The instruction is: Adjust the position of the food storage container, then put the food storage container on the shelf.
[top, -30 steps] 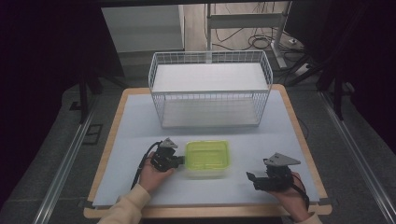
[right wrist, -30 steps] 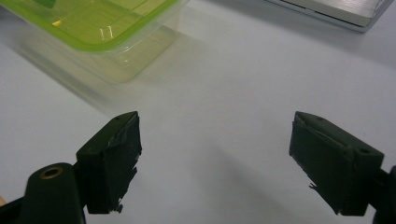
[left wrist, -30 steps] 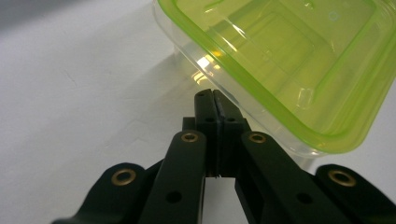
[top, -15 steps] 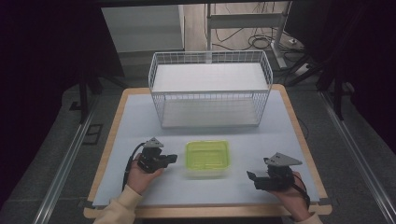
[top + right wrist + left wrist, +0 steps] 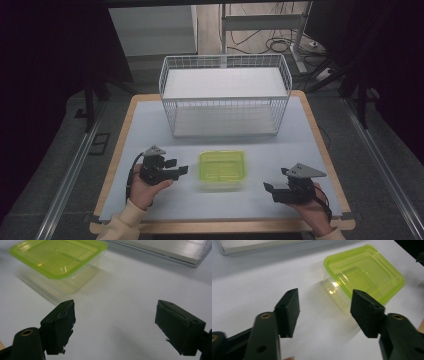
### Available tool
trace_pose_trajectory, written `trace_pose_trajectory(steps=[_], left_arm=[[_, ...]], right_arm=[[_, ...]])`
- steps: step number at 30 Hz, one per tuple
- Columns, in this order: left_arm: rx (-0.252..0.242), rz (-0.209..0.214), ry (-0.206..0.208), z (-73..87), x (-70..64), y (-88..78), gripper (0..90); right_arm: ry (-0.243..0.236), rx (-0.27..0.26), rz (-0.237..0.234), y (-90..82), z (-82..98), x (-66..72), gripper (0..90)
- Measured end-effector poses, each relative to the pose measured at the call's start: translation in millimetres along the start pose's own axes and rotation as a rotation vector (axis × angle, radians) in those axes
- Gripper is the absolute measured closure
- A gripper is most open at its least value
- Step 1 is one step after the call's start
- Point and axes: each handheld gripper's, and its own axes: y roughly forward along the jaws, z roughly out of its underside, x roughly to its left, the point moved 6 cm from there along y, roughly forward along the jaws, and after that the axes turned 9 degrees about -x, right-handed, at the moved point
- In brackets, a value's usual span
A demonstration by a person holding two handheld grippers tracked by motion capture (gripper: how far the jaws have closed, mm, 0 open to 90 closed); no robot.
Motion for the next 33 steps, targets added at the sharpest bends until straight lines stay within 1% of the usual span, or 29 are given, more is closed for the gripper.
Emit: trace_pose_trajectory(steps=[2,6,7,8,10,14,17,19,21,22,24,25,28,31,32,33], left_arm=[[0.003,0.008,-0.012,0.1,0.7,-0.2,37.4],[-0.004,0.020,-0.018,-1.1,1.0,-1.7,34.5],[-0.007,0.029,-0.033,-2.0,0.8,-2.2,33.9],[-0.007,0.037,-0.040,-2.4,0.6,-2.2,33.7],[-0.005,0.043,-0.042,-2.8,0.1,-1.6,33.5],[0.002,0.046,-0.050,-3.0,-1.2,0.7,33.6],[0.006,0.058,-0.063,-4.9,-1.8,2.2,33.9],[0.003,0.060,-0.068,-6.4,-2.6,2.6,34.0],[-0.003,0.075,-0.076,-9.2,-4.0,1.9,34.2],[-0.007,0.083,-0.084,-10.5,-4.7,1.1,34.2],[-0.015,0.091,-0.097,-13.9,-4.5,0.1,34.4],[-0.015,0.094,-0.105,-15.1,-4.0,0.5,34.5],[-0.010,0.099,-0.124,-18.1,-3.3,4.7,35.0],[-0.007,0.121,-0.143,-20.3,-4.6,9.9,35.3],[-0.007,0.121,-0.143,-20.3,-4.6,9.9,35.4],[-0.001,0.112,-0.138,-22.1,-4.5,12.5,35.4]], right_arm=[[0.004,-0.015,-0.005,0.2,-1.3,1.0,17.0],[0.007,-0.039,-0.008,0.8,-2.9,2.7,18.4],[0.026,-0.048,-0.016,1.7,-4.3,2.7,18.8],[0.041,-0.051,-0.025,2.8,-5.4,2.5,19.0],[0.068,-0.051,-0.040,5.7,-8.7,1.3,20.7],[0.129,-0.034,-0.072,8.4,-11.7,-0.4,23.5],[0.169,-0.025,-0.089,9.8,-14.4,-2.1,24.2],[0.177,-0.026,-0.092,10.6,-16.1,-2.9,24.4],[0.210,-0.030,-0.113,14.2,-23.4,-4.6,25.7],[0.210,-0.030,-0.113,14.2,-23.4,-4.6,25.7],[0.249,-0.030,-0.140,19.8,-31.9,-5.5,27.7],[0.255,-0.033,-0.145,21.4,-34.4,-5.5,28.0],[0.279,-0.029,-0.164,27.8,-43.1,-5.7,29.8],[0.299,-0.016,-0.171,36.9,-49.7,-5.6,32.0],[0.299,-0.016,-0.171,36.9,-49.7,-5.6,32.0],[0.317,-0.010,-0.187,45.1,-55.2,-4.7,33.3]])
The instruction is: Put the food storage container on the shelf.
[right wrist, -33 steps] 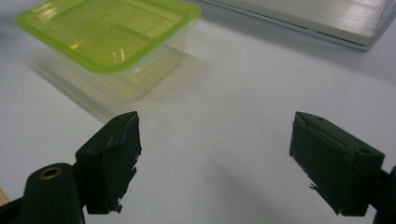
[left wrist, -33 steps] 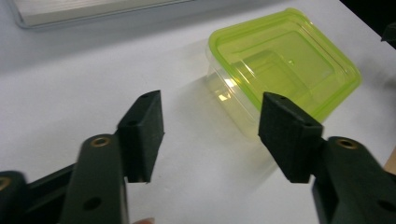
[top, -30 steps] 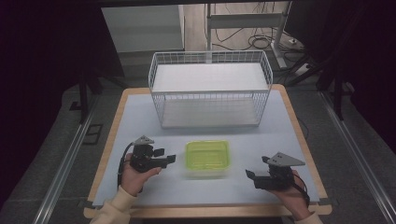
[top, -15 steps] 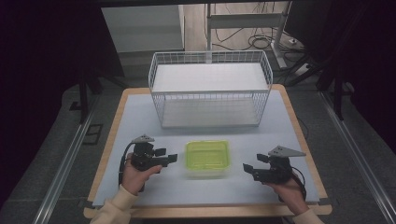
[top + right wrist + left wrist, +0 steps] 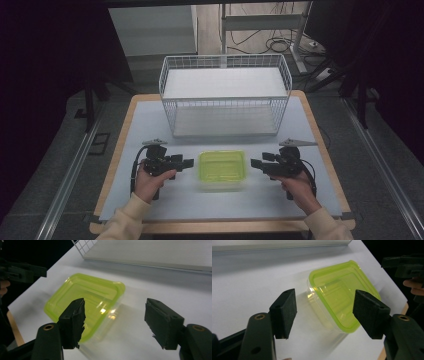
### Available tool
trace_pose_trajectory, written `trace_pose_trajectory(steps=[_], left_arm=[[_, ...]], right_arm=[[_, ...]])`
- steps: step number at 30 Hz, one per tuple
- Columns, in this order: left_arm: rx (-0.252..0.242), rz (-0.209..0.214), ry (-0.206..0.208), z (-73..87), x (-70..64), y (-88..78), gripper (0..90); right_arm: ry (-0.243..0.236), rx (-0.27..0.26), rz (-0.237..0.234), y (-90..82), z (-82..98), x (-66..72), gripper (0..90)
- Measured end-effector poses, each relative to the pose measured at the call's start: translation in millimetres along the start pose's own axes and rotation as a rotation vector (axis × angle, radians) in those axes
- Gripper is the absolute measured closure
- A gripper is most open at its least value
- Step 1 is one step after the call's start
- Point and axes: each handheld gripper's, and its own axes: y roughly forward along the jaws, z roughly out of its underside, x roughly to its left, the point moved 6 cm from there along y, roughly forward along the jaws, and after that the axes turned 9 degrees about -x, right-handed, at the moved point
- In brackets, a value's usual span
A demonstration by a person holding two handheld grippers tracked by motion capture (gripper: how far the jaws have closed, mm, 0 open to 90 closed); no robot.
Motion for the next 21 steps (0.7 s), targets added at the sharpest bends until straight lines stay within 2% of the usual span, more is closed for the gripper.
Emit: trace_pose_trajectory(steps=[4,5,7,9,11,12,15,19,21], left_arm=[[-0.003,0.005,-0.016,-5.1,0.3,3.2,35.6],[-0.001,0.004,-0.019,-5.9,0.7,4.5,35.9],[0.009,0.002,-0.042,-6.2,1.8,11.8,35.4],[0.016,0.002,-0.048,-5.0,1.6,14.9,35.5],[0.037,0.013,-0.059,-0.1,-0.2,20.5,35.5],[0.052,0.022,-0.066,3.3,-1.2,22.9,35.7],[0.059,0.029,-0.076,6.2,-1.1,24.0,36.3],[0.068,0.031,-0.072,7.6,-0.9,24.1,37.3],[0.074,0.050,-0.090,10.5,-0.3,26.6,38.4]], right_arm=[[0.021,0.024,-0.003,11.4,-5.3,-1.1,33.9],[0.026,0.025,-0.001,17.5,-10.8,-0.8,34.5],[0.027,0.024,0.001,20.6,-13.6,0.3,34.6],[0.031,0.018,-0.003,22.2,-14.1,1.2,34.7],[0.039,0.015,-0.013,25.2,-10.3,2.2,35.3],[0.041,0.055,-0.015,27.9,-2.2,1.7,35.3],[0.043,0.071,-0.003,28.9,4.3,-1.9,36.9],[0.077,0.093,-0.018,32.7,11.1,-6.0,39.6],[0.091,0.106,-0.032,35.5,14.6,-5.8,40.9]])
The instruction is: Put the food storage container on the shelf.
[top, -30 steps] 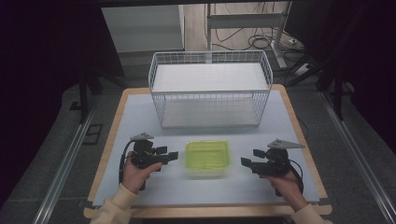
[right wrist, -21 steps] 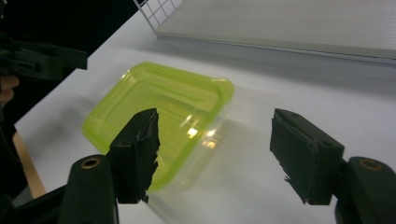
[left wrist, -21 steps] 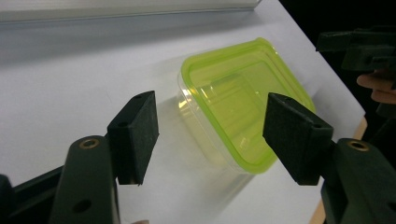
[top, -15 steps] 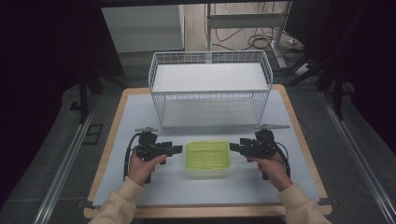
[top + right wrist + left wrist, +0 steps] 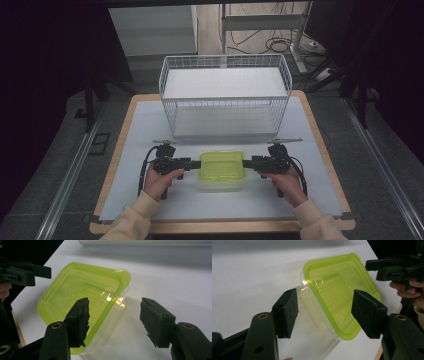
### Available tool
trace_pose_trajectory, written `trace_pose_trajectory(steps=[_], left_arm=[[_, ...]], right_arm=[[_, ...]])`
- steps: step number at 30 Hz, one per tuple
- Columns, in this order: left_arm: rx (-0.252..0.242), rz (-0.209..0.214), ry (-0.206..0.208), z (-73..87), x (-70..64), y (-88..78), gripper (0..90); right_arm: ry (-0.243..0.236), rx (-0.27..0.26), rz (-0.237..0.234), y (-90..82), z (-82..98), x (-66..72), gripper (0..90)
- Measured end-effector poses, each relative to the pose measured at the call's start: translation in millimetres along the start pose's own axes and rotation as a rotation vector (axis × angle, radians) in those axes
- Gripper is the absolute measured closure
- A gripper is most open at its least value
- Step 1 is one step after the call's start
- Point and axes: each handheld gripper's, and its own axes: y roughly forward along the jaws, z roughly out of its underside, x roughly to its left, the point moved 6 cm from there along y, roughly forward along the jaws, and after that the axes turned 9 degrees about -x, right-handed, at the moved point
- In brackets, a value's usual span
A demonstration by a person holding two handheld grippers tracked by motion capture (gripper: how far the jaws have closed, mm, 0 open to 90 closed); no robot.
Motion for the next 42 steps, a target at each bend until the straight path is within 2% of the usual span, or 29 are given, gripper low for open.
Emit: trace_pose_trajectory(steps=[7,12,13,16,18,20,21,24,27,29,30,42], left_arm=[[0.030,0.023,-0.053,6.9,5.9,9.3,41.9],[0.047,0.021,-0.047,10.1,6.8,13.2,45.4],[0.048,0.022,-0.057,10.8,7.0,14.6,46.3],[0.068,0.040,-0.061,13.3,8.4,16.0,51.5],[0.065,0.066,-0.074,14.7,7.5,16.9,61.1],[0.056,0.071,-0.072,14.8,6.4,17.0,68.1],[0.055,0.067,-0.060,15.4,5.3,16.7,69.4],[0.038,0.086,-0.069,15.3,0.9,13.4,73.1],[0.027,0.082,-0.050,14.6,-2.1,10.1,77.1],[0.021,0.085,-0.047,14.1,-3.5,8.5,78.6],[0.015,0.086,-0.046,13.7,-4.1,7.9,80.6],[-0.016,0.085,0.013,9.2,-14.8,-3.0,80.5]], right_arm=[[0.024,0.035,-0.030,7.8,5.1,1.2,45.4],[0.058,0.052,-0.062,10.5,6.9,1.1,52.1],[0.065,0.055,-0.069,11.2,7.5,1.2,53.9],[0.080,0.063,-0.084,12.3,9.0,1.5,58.1],[0.110,0.075,-0.108,13.7,11.2,1.8,66.4],[0.114,0.079,-0.113,14.2,12.1,1.6,67.5],[0.131,0.077,-0.122,13.6,12.5,1.4,70.4],[0.149,0.066,-0.131,10.1,10.4,2.2,74.7],[0.173,0.045,-0.140,4.8,7.3,3.8,79.3],[0.171,0.034,-0.139,3.5,6.4,4.2,80.6],[0.153,0.029,-0.132,1.3,5.7,6.3,81.0],[0.117,-0.004,-0.144,-7.3,-1.1,16.5,81.0]])
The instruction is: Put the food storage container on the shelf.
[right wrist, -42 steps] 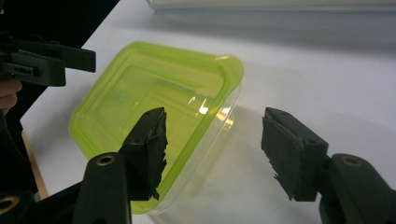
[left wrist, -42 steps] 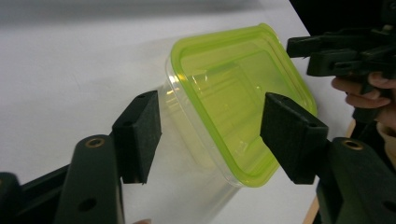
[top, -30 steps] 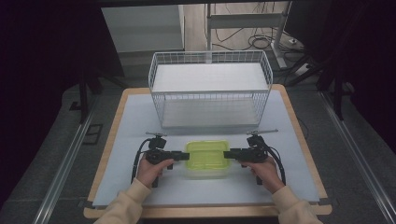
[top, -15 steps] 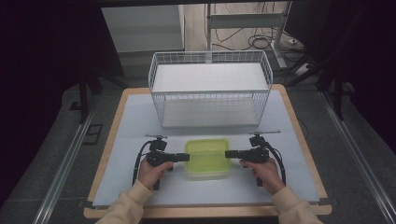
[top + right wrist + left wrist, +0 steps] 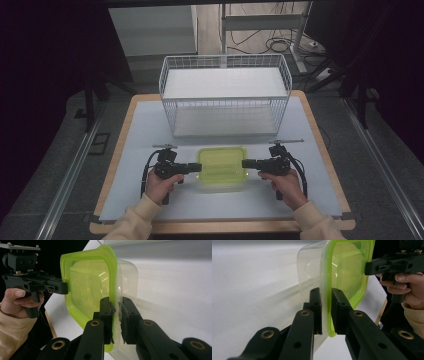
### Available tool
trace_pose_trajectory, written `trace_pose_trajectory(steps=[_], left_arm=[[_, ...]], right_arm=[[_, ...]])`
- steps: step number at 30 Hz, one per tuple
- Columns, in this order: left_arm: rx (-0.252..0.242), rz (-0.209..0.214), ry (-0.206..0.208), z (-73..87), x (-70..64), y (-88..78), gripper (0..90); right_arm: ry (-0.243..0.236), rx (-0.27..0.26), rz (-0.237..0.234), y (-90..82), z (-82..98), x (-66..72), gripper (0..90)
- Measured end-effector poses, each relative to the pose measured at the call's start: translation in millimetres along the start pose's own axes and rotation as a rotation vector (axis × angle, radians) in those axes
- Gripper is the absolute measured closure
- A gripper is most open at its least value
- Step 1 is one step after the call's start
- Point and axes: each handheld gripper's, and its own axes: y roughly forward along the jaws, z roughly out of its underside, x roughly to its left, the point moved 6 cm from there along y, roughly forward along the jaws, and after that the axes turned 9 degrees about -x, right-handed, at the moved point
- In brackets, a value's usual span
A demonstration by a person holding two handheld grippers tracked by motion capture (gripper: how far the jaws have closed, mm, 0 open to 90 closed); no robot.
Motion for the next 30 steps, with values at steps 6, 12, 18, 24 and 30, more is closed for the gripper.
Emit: trace_pose_trajectory(steps=[6,12,18,24,30], left_arm=[[-0.002,0.001,0.010,-1.5,-2.2,-2.5,80.5],[-0.013,0.003,0.019,-3.6,-4.7,-4.5,80.6],[-0.030,0.008,0.025,-5.8,-8.1,-7.4,80.7],[-0.041,0.008,0.040,-9.1,-12.1,-10.5,80.7],[-0.059,0.023,0.050,-13.1,-18.4,-14.2,80.7]], right_arm=[[-0.012,-0.010,-0.005,-2.1,-1.0,3.0,81.0],[-0.030,-0.022,-0.010,-3.6,-2.5,5.0,80.9],[-0.057,-0.037,-0.008,-7.0,-6.3,11.2,80.9],[-0.082,-0.055,-0.013,-10.0,-9.7,15.8,80.9],[-0.108,-0.069,-0.019,-15.4,-14.5,21.5,80.9]])
